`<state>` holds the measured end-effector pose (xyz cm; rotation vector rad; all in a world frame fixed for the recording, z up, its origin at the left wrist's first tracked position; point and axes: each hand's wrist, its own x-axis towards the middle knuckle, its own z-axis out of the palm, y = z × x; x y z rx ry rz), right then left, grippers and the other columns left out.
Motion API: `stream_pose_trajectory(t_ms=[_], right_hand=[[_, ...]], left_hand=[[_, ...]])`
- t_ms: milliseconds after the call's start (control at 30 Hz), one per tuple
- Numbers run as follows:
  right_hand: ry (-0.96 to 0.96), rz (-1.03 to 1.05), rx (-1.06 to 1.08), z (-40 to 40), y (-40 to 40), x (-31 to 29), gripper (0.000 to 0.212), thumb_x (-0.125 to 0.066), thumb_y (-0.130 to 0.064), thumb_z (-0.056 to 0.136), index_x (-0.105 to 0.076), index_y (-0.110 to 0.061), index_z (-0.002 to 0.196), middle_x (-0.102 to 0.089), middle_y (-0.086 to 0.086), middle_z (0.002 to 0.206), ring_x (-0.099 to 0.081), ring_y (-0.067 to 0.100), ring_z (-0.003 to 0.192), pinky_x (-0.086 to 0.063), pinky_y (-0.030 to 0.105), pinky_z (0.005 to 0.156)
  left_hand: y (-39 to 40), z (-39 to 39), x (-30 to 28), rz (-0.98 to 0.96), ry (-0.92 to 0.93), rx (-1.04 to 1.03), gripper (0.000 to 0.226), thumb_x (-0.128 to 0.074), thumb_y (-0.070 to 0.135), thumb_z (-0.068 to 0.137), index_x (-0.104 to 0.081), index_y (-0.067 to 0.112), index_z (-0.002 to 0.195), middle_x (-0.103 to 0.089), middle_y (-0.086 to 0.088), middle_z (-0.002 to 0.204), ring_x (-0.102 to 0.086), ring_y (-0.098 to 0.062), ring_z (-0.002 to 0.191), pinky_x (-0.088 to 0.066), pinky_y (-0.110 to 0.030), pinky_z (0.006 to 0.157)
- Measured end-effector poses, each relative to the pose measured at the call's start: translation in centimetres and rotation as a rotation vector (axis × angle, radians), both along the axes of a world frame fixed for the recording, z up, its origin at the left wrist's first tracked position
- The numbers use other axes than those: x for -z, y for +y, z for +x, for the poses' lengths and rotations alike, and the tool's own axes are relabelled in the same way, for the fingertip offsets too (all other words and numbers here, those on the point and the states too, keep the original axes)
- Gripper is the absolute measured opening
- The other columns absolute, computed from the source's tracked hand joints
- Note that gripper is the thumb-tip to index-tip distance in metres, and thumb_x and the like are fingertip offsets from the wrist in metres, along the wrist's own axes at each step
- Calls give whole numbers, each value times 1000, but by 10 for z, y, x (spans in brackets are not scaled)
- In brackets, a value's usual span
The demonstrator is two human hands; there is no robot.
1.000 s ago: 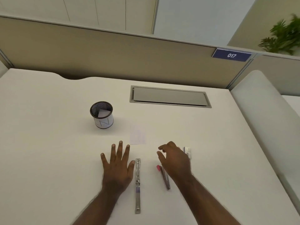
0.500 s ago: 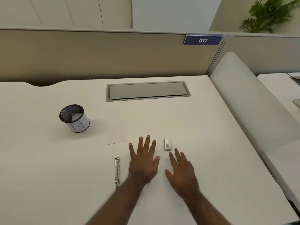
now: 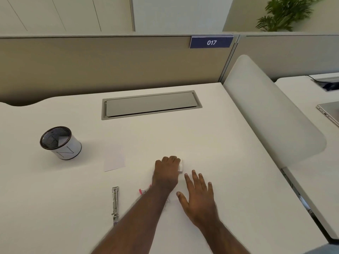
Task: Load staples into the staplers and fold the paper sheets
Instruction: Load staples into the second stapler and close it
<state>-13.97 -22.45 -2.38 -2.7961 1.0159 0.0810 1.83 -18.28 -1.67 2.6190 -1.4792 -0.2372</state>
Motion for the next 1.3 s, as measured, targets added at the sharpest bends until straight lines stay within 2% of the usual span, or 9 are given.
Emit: stream_pose_trajectory(t_ms=[67, 167, 333, 467, 600, 700, 833, 1000, 1300], right_hand=[[-5, 49, 22, -2, -2, -4, 66, -24, -62, 94, -21, -32, 152, -13, -5, 162, -12, 19, 150, -7, 44, 119], [-179, 167, 78, 1, -4, -20, 55, -39, -50, 96, -35, -30, 146, -38, -9, 152, -35, 12, 139, -26, 32, 114], [-597, 682, 302, 18, 1, -61, 33, -54, -38, 95, -48, -43, 127, -56, -21, 122, -62, -4, 97, -48, 10, 77], [-703, 953, 389, 25, 16, -85, 15, -65, -22, 91, -65, -30, 104, -72, -9, 95, -71, 10, 79, -59, 36, 79], [-720, 1238, 426, 25, 43, -102, 13, -69, -11, 88, -70, -13, 100, -75, 7, 96, -73, 23, 87, -60, 35, 80], [-738, 1406, 406, 25, 59, -114, 15, -71, -11, 86, -71, -7, 101, -75, 13, 96, -73, 27, 87, -59, 36, 80], [-730, 1469, 378, 30, 77, -126, 14, -71, -9, 86, -72, -4, 99, -75, 15, 92, -72, 26, 82, -59, 38, 79], [-726, 1436, 340, 43, 92, -139, 16, -73, -10, 84, -72, -3, 98, -74, 14, 94, -73, 29, 84, -59, 33, 73], [-746, 1283, 229, 60, 107, -153, 8, -76, -16, 82, -73, -12, 88, -76, 7, 85, -75, 26, 78, -60, 28, 69]], left_hand=[[-3, 2, -3, -60, 67, -14, 41, -52, 34, 93, -47, 21, 132, -53, 3, 134, -50, -21, 117, -37, -36, 92], [2, 3, -10, -238, 361, -69, 50, -66, 35, 86, -51, 18, 130, -52, 2, 128, -55, -19, 112, -43, -31, 96], [38, -7, -38, -540, 660, -132, 49, -82, 39, 70, -58, 34, 112, -52, 15, 109, -61, -2, 88, -50, -13, 72], [76, -12, -63, -615, 859, -209, 51, -87, 26, 65, -57, 39, 105, -53, 13, 111, -63, 1, 90, -53, -16, 72], [117, -11, -83, -650, 1179, -274, 53, -83, 11, 69, -62, 29, 115, -62, 3, 119, -69, -13, 97, -59, -31, 78], [145, -8, -91, -759, 1426, -282, 46, -77, 12, 79, -61, 17, 122, -67, -4, 123, -69, -26, 105, -56, -31, 85], [168, -8, -91, -912, 1635, -354, 44, -76, 10, 77, -58, 8, 117, -66, -13, 120, -66, -30, 103, -54, -42, 92], [179, -4, -91, -1026, 1848, -336, 42, -81, 12, 76, -59, 14, 112, -62, -17, 113, -64, -27, 101, -56, -37, 88], [187, 11, -96, -1109, 1887, -376, 47, -88, 22, 68, -58, 13, 104, -67, -14, 105, -68, -23, 92, -59, -29, 78]])
